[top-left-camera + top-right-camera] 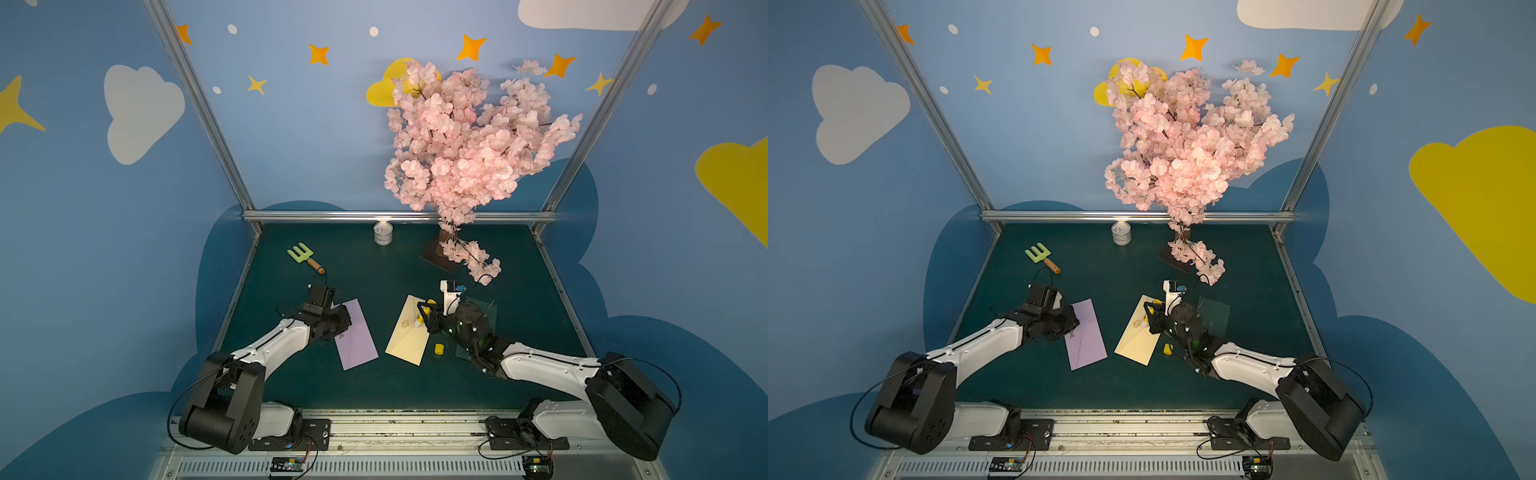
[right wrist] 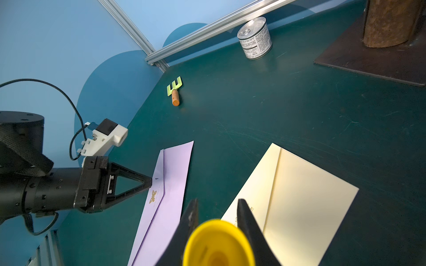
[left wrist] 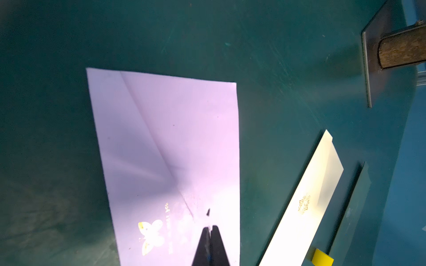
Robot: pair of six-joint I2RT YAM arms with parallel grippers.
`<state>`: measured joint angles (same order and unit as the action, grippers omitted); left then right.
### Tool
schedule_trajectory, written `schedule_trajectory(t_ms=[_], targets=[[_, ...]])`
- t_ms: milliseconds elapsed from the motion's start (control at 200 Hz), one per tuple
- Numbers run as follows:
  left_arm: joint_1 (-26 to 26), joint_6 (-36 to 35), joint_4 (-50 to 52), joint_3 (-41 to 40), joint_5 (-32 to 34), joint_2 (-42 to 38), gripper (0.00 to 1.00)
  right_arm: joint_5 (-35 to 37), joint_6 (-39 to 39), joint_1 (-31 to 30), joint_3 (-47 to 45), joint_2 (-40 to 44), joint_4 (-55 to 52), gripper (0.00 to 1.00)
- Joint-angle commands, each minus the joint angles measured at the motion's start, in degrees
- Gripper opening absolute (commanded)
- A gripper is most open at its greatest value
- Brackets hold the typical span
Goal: Seal the envelope with a glue stick
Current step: Seal the envelope at the center of the board.
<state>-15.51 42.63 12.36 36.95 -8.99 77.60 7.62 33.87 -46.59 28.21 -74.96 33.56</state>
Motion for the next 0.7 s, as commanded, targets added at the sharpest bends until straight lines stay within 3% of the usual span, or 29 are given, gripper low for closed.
schedule_trajectory(t_ms=[0, 225, 696], targets=[[-0.3, -0.3, 2.3, -1.1, 0.3, -0.5, 0.03, -0.2, 0.3, 0.1, -0.4, 1.3, 0.0, 0.00], [-1.4, 0.3, 1.1, -2.3, 0.7, 2.2, 0.03, -0.2, 0.4, 0.2, -0.3, 0.7, 0.2, 0.00], [-3.2, -0.9, -1.2, -2.2, 1.8, 15.8, 0.03, 0.4, 0.3, 0.2, -0.6, 1.5, -0.4, 0.00]])
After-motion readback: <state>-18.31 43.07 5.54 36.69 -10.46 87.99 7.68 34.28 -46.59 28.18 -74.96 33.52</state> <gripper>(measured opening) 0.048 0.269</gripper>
